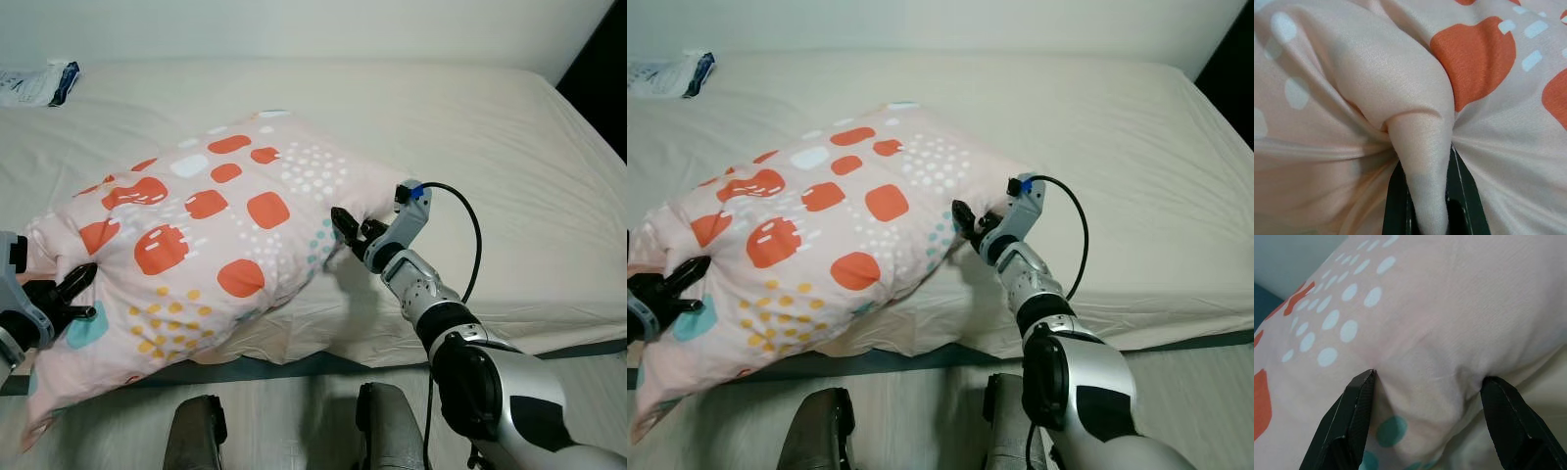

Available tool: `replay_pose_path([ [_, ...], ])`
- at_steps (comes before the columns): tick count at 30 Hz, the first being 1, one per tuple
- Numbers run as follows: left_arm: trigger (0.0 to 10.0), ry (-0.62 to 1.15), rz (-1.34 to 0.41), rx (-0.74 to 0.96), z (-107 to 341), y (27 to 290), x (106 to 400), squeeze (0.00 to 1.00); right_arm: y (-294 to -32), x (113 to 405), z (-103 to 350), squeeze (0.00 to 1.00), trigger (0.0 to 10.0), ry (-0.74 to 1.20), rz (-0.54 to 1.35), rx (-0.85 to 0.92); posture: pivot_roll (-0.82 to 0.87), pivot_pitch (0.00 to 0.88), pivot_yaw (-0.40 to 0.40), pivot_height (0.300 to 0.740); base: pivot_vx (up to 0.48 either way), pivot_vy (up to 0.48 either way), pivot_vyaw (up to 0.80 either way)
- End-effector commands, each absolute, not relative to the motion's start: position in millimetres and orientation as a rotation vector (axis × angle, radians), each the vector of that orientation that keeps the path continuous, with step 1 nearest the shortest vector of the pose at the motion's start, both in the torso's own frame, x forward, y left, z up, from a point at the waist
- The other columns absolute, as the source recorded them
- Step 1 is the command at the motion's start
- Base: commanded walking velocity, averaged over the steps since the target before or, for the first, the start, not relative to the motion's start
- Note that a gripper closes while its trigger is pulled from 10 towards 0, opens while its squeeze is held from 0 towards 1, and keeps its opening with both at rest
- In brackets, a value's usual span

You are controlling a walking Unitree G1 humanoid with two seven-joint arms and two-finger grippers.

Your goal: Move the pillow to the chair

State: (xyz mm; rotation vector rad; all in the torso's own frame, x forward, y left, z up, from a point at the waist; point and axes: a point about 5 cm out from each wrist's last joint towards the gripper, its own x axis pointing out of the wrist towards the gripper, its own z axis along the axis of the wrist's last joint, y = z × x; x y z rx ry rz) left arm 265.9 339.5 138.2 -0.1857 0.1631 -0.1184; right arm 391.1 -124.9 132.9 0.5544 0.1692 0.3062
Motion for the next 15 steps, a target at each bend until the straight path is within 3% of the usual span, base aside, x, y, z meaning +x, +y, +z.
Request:
replay_pose_path([
  [1,0.0,0.155,-0.119,-0.167,144.4,343.6,262.8,0.00,-123.0,391.4,133.0,0.00,10.0,0.171,0.297,0.553,0.18,0.207,-0.062,0.563,0.000,0.000,0.00],
  [2,0.0,0.155,-0.119,-0.167,144.4,343.6,262.8,0.00,-123.0,391.4,133.0,0.00,10.0,0.171,0.297,0.553,0.18,0.207,-0.062,0.563,0.000,0.000,0.00],
  [3,0.0,0.155,-0.118,-0.166,145.0,344.1,262.6,0.00,-122.9,391.7,133.3,0.00,4.0,0.172,0.293,0.544,0.18,0.207,-0.063,0.563,0.000,0.000,0.00],
  [4,0.0,0.153,-0.117,-0.163,146.2,344.9,262.6,0.00,-123.1,392.0,133.3,0.00,0.0,0.175,0.285,0.525,0.18,0.208,-0.064,0.563,0.000,0.000,0.00],
  [15,0.0,0.158,-0.118,-0.155,146.7,342.0,264.5,0.00,-126.3,392.3,132.1,0.00,0.0,0.192,0.256,0.467,0.18,0.216,-0.062,0.563,0.000,0.000,0.00],
])
